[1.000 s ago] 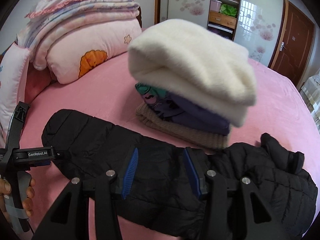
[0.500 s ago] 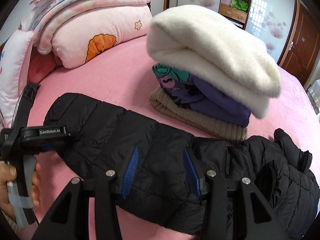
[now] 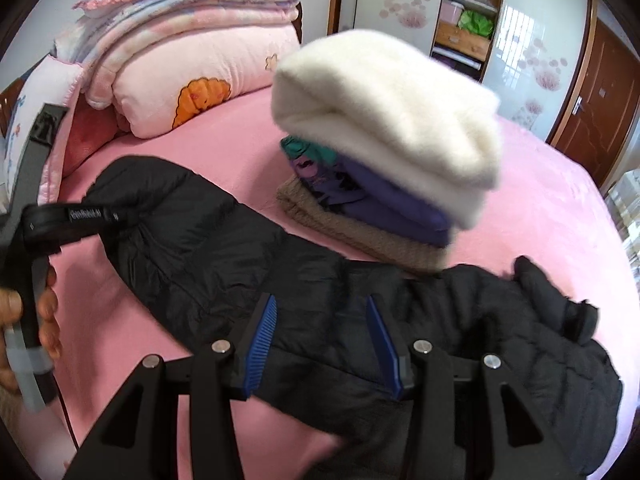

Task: Fold large clothes
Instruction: 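Grasp the other sleeve cuff with the left gripper and lift it, then fold the held sleeve over the jacket body and open the left gripper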

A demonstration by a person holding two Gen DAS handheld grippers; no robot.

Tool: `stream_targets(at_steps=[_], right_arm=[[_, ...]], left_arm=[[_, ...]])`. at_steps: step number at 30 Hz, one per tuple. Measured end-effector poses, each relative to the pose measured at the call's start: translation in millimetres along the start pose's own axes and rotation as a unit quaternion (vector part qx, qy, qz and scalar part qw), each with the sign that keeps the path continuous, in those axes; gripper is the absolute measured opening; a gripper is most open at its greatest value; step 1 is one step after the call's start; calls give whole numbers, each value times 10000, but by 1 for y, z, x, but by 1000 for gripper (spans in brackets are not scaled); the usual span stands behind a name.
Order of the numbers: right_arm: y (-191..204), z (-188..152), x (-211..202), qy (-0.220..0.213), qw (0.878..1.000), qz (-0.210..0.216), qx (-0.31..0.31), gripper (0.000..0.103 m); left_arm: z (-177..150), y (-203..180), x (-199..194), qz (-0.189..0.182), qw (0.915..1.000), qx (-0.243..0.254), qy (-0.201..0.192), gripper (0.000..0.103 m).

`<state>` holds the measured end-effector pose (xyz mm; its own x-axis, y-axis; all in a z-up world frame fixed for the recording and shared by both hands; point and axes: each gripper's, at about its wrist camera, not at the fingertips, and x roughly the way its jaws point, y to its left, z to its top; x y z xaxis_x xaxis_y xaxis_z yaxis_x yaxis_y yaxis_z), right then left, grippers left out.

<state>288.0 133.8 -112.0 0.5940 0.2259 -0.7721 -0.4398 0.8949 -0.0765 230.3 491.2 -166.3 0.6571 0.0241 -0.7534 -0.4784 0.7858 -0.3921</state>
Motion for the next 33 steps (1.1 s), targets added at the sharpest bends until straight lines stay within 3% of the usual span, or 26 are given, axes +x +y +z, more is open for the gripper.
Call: stream_targets(at_steps=[3, 7, 17, 25, 33], right_arm=[[-28, -7, -28, -124, 9999, -45, 101, 47], [-75, -23, -69, -302, 9989, -139, 326, 47], [-201, -84, -146, -727, 9888, -857, 980, 47], [-289, -145, -159, -610, 9781, -1311, 1499, 47], [-351, -202, -148, -299, 9660, -1556, 2045, 47]], left_arm=[[-3, -31, -22, -360, 9992, 41, -157, 7], [-14, -95, -60, -815, 9952, 455, -303, 7], [-74, -303, -105, -1729, 9681, 1806, -152, 7], [-152, -414, -66, -1968, 9506, 2365, 410, 8], [-257, -460, 4, -1635, 9387, 2824, 1116, 8]])
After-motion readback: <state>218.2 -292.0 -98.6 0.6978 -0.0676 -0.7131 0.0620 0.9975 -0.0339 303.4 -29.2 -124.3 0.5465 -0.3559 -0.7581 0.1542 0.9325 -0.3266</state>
